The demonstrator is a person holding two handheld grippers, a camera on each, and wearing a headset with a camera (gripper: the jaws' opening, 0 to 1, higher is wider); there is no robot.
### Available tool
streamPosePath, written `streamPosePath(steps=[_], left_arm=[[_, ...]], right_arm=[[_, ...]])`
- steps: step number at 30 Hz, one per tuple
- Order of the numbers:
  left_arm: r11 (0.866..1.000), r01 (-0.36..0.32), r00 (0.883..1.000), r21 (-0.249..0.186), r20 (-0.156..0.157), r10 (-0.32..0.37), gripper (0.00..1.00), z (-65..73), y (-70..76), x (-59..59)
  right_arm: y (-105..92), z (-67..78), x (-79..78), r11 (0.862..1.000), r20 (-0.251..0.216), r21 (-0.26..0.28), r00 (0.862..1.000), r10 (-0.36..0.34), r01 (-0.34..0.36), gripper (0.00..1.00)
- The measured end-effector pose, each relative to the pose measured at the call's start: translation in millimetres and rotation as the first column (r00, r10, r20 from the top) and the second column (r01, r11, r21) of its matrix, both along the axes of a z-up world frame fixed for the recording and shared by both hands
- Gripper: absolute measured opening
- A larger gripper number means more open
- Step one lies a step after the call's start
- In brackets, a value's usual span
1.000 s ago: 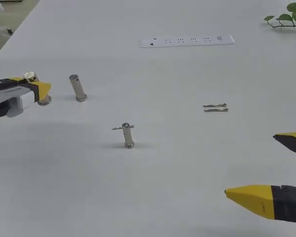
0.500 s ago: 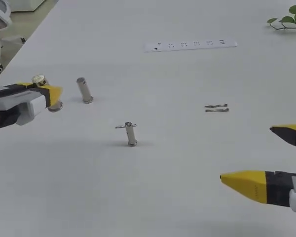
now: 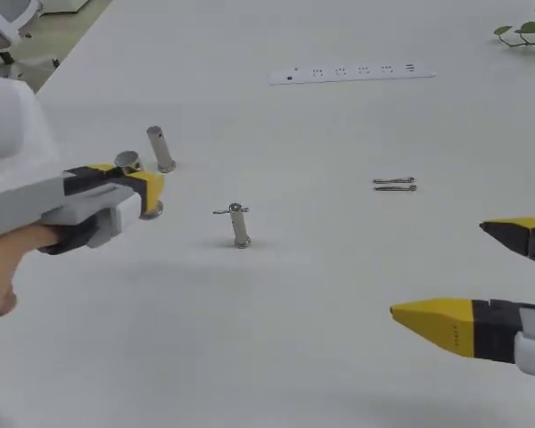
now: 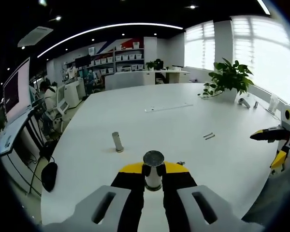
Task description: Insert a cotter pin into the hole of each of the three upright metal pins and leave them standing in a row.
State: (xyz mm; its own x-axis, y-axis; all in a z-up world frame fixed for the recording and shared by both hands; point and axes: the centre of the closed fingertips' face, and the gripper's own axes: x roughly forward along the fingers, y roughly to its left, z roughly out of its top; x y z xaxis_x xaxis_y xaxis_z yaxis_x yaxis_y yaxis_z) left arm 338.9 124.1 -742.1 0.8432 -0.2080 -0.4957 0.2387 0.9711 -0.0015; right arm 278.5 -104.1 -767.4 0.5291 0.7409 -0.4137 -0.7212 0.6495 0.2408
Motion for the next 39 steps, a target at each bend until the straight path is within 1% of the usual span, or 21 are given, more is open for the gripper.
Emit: streamPosePath(steps=[1,2,3,4,6,8,10,13,15,17,21,22,25,27,31,35,39], left_arm=[[1.000,0.004,1.000,-0.011,-0.003,-0.004,0.11,-3.9,-0.5,2.5],[1.000,0.010,1.000,-0.015,-0.004,-0.010,0.11,-4.3,-3.6,1.1],[1.000,0.030,1.000,-0.008,-0.007,-0.030,0.11,-7.5,-8.5,0.6],[0.998,0.063,0.998,0.017,-0.027,-0.063,0.11,-15.2,-14.5,-1.4],[0.995,0.089,0.995,0.035,-0.047,-0.087,0.11,-27.3,-22.7,-2.0],[0.996,0.091,0.994,0.022,-0.060,-0.089,0.11,-37.1,-29.8,-2.5],[0.996,0.091,0.993,-0.007,-0.074,-0.091,0.11,-44.7,-37.5,-2.7],[0.995,0.091,0.992,-0.029,-0.086,-0.093,0.11,-53.0,-46.3,-1.1],[0.996,0.085,0.992,-0.035,-0.086,-0.088,0.11,-56.0,-50.8,-0.2],[0.995,0.085,0.992,-0.051,-0.086,-0.089,0.11,-59.1,-56.8,1.4],[0.994,0.071,0.992,-0.084,-0.101,-0.080,0.11,-66.7,-67.5,3.5],[0.993,0.087,0.989,-0.085,-0.114,-0.097,0.11,-70.1,-72.9,2.3],[0.992,0.105,0.986,-0.071,-0.122,-0.113,0.11,-76.1,-81.6,2.6],[0.990,0.113,0.985,-0.082,-0.123,-0.122,0.11,-78.3,-88.2,3.0],[0.989,0.119,0.984,-0.086,-0.122,-0.128,0.11,-81.4,-98.1,5.2],[0.990,0.117,0.984,-0.081,-0.122,-0.126,0.11,-85.5,-102.8,7.7],[0.990,0.117,0.984,-0.077,-0.127,-0.126,0.11,-88.7,-103.8,8.8]], right_arm=[[-0.3,-0.4,-0.4,1.000,0.000,0.000,1.000,0.001,-0.001,0.92],[-0.3,-0.5,-0.6,1.000,0.000,0.001,1.000,0.002,-0.002,0.92],[-0.4,-0.8,-0.9,1.000,-0.001,0.001,1.000,0.002,-0.002,0.92],[-0.2,-0.9,-1.2,1.000,-0.002,0.001,1.000,0.004,-0.004,0.92],[1.1,-0.7,-2.0,1.000,-0.002,0.003,1.000,0.010,-0.010,0.92],[2.3,-1.0,-3.1,1.000,-0.004,0.000,1.000,0.018,-0.018,0.92],[2.6,-1.0,-3.7,1.000,-0.004,-0.002,1.000,0.021,-0.021,0.92],[2.1,-1.7,-3.7,1.000,-0.010,-0.001,1.000,0.015,-0.015,0.92],[1.4,-2.1,-3.3,1.000,-0.011,0.002,1.000,0.013,-0.013,0.92],[0.3,-2.6,-2.8,1.000,-0.014,0.003,1.000,0.009,-0.009,0.92],[-0.7,-2.8,-1.5,1.000,-0.014,0.014,1.000,0.000,0.000,0.92],[-1.0,-2.9,-1.1,1.000,-0.014,0.017,1.000,-0.003,0.003,0.92],[-1.6,-4.4,-0.6,1.000,-0.021,0.022,1.000,-0.009,0.010,0.92],[-2.0,-5.5,-0.7,1.000,-0.025,0.022,1.000,-0.009,0.009,0.92],[-3.5,-6.9,-0.2,1.000,-0.028,0.020,1.000,-0.009,0.009,0.92],[-5.5,-6.4,1.1,1.000,-0.028,0.025,1.000,-0.013,0.014,0.92],[-8.7,-7.7,3.1,0.999,-0.032,0.022,0.999,-0.024,0.025,0.92]])
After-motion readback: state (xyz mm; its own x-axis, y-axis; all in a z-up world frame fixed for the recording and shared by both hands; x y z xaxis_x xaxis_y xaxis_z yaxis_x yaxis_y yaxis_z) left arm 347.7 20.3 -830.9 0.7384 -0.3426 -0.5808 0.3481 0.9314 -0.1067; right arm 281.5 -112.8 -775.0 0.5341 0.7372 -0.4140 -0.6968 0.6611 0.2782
